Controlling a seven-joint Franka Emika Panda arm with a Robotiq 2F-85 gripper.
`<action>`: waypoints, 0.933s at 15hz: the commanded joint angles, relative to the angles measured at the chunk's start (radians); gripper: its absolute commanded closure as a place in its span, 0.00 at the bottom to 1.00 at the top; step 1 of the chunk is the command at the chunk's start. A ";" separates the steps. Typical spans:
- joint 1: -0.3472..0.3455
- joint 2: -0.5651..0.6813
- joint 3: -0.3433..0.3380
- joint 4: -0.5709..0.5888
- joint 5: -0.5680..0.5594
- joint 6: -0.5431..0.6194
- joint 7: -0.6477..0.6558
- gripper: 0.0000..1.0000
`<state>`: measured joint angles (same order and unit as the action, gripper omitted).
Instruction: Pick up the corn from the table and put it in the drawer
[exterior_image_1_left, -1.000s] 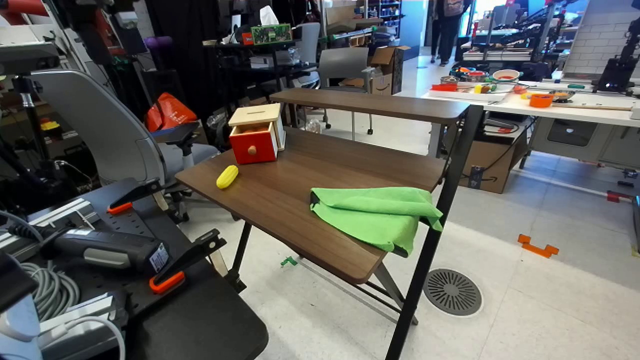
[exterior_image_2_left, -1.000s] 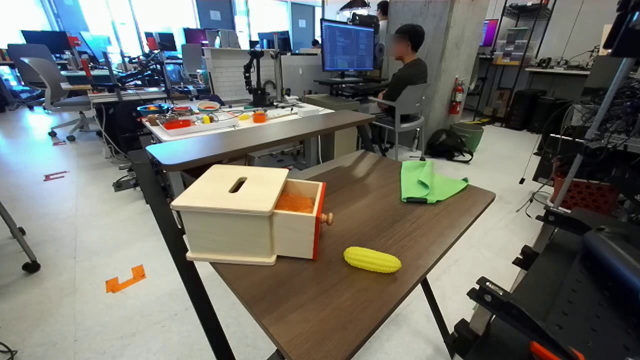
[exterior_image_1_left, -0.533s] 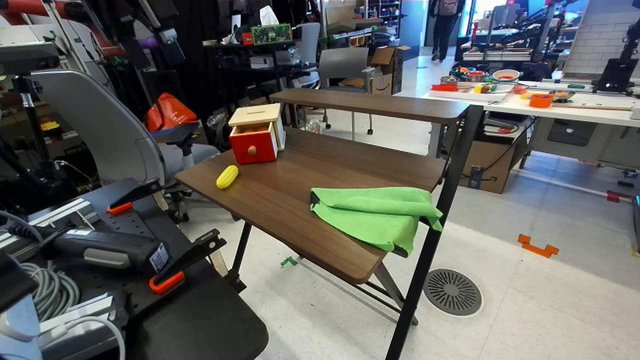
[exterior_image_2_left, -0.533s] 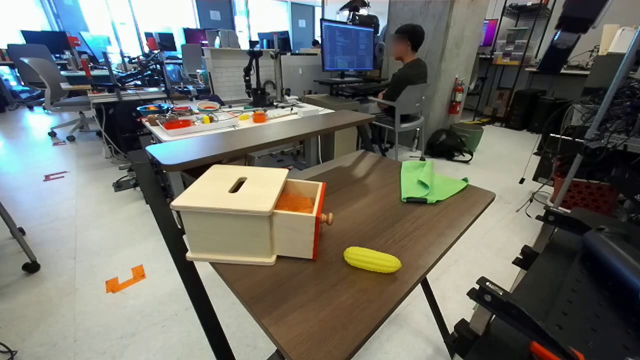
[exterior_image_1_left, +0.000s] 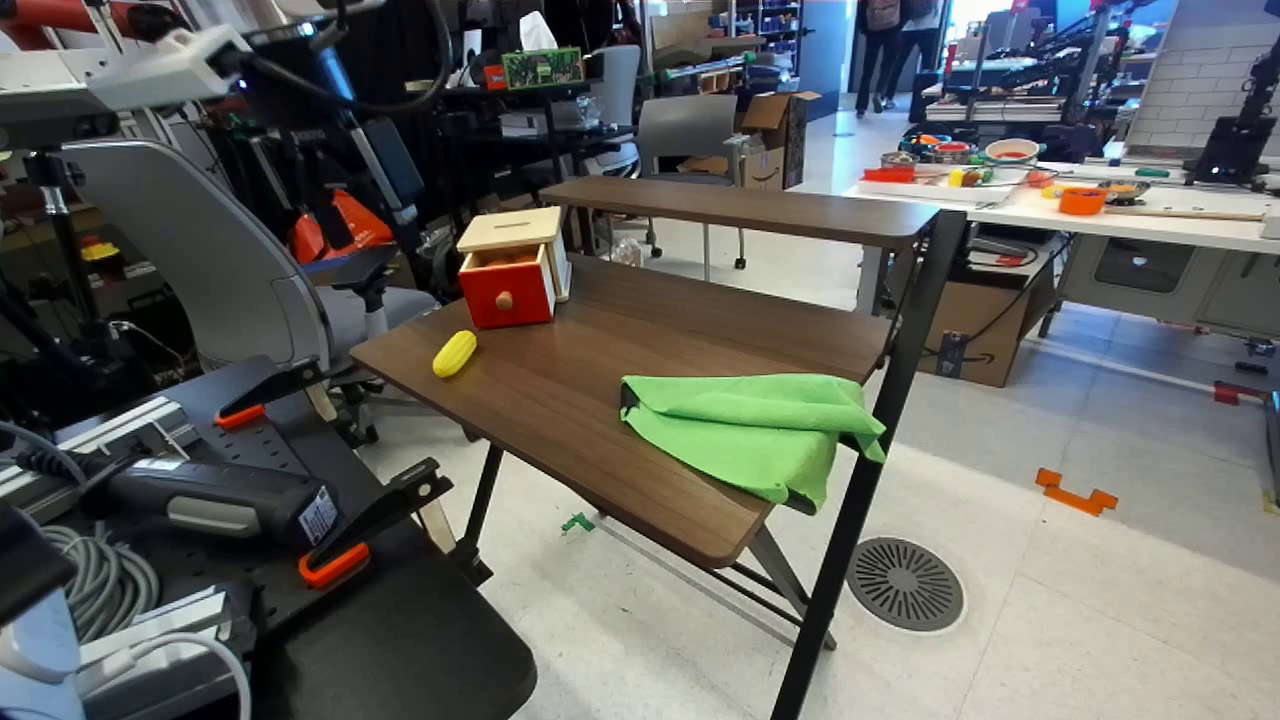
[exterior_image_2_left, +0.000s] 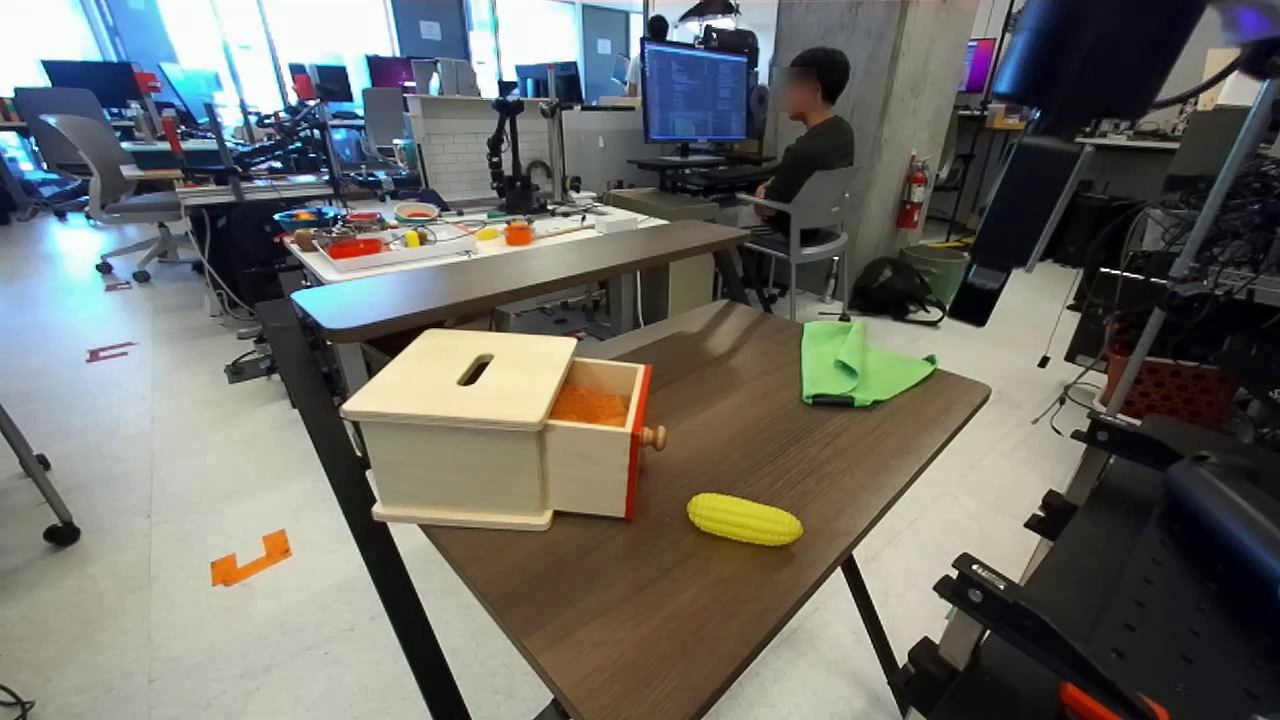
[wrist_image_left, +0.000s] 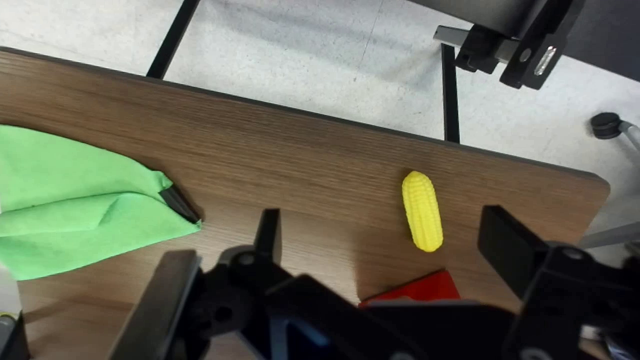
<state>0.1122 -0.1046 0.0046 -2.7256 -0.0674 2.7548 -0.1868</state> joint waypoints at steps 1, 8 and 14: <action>0.002 0.199 0.046 0.101 -0.003 0.070 0.013 0.00; 0.030 0.468 0.070 0.294 -0.078 0.085 0.088 0.00; 0.088 0.622 0.055 0.417 -0.099 0.081 0.145 0.00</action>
<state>0.1642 0.4485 0.0769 -2.3710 -0.1448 2.8289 -0.0841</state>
